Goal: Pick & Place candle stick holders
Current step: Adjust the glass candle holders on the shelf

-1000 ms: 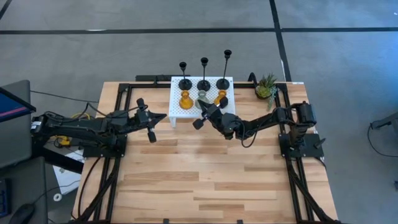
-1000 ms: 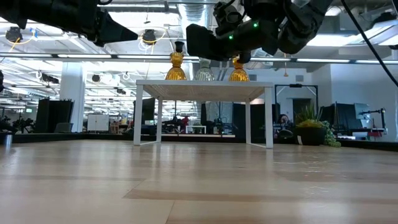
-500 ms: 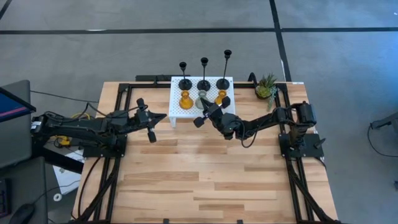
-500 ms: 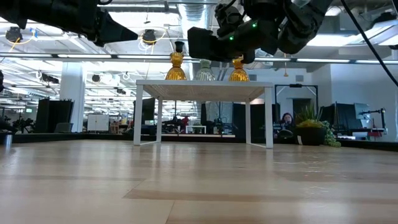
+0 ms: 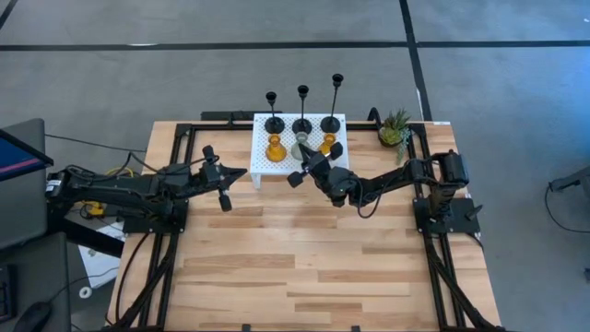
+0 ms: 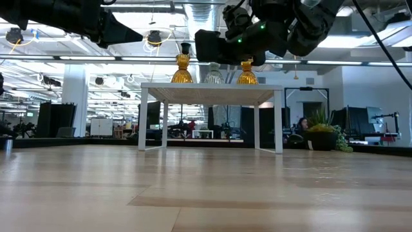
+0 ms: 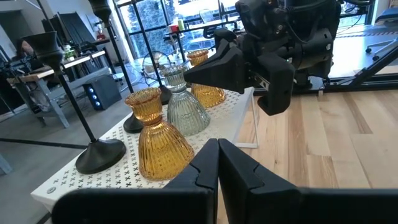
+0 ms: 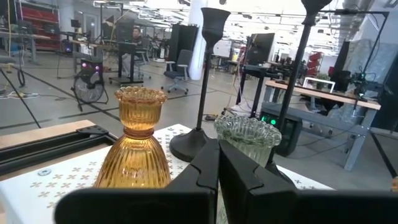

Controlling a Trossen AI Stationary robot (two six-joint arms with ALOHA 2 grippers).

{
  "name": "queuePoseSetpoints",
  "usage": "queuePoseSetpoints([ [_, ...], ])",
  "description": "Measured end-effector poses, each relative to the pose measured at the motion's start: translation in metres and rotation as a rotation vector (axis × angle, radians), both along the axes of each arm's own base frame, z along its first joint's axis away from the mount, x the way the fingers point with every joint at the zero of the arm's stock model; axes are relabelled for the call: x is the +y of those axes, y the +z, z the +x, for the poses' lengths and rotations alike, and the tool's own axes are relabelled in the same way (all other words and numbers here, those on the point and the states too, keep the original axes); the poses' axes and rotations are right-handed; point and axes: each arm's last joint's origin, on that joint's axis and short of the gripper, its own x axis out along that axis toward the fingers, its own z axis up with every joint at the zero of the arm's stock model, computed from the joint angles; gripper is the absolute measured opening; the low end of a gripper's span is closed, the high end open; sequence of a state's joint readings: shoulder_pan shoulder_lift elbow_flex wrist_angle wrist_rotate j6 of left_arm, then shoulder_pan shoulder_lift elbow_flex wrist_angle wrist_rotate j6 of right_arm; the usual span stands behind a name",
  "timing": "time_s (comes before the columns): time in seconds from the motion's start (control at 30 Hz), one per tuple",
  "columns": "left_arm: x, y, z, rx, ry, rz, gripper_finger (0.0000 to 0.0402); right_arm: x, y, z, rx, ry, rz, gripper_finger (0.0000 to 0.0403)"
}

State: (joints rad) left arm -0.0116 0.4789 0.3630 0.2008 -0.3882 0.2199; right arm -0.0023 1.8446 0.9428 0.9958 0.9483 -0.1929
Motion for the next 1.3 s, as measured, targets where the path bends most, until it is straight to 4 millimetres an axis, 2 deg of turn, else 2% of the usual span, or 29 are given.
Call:
queuePoseSetpoints([
  [0.13,0.0,0.0,0.0,0.0,0.0,0.0,0.0008,0.007,0.0,0.001,0.024,0.023,-0.018,0.0],
  [0.27,0.0,0.0,0.0,0.0,0.0,0.0,0.0008,0.032,0.009,-0.003,0.078,0.041,-0.057,0.0],
  [0.37,0.0,0.0,0.0,0.0,0.0,0.0,0.0008,0.048,0.013,-0.01,0.145,-0.013,-0.063,0.0],
  [0.47,0.0,0.0,0.0,0.001,0.0,0.0,0.0008,0.054,0.014,-0.014,0.182,-0.077,-0.06,0.0],
  [0.57,0.0,0.0,0.0,0.001,0.0,0.0,0.0008,0.051,0.014,-0.016,0.191,-0.134,-0.051,0.0],
  [0.9,0.0,0.0,0.0,0.002,0.0,0.0,0.0008,0.021,0.005,-0.015,0.186,-0.215,0.003,0.0],
  [1.3,0.0,0.0,0.0,0.003,0.0,0.0,0.0008,0.016,0.006,-0.018,0.204,-0.31,-0.008,0.0],
])
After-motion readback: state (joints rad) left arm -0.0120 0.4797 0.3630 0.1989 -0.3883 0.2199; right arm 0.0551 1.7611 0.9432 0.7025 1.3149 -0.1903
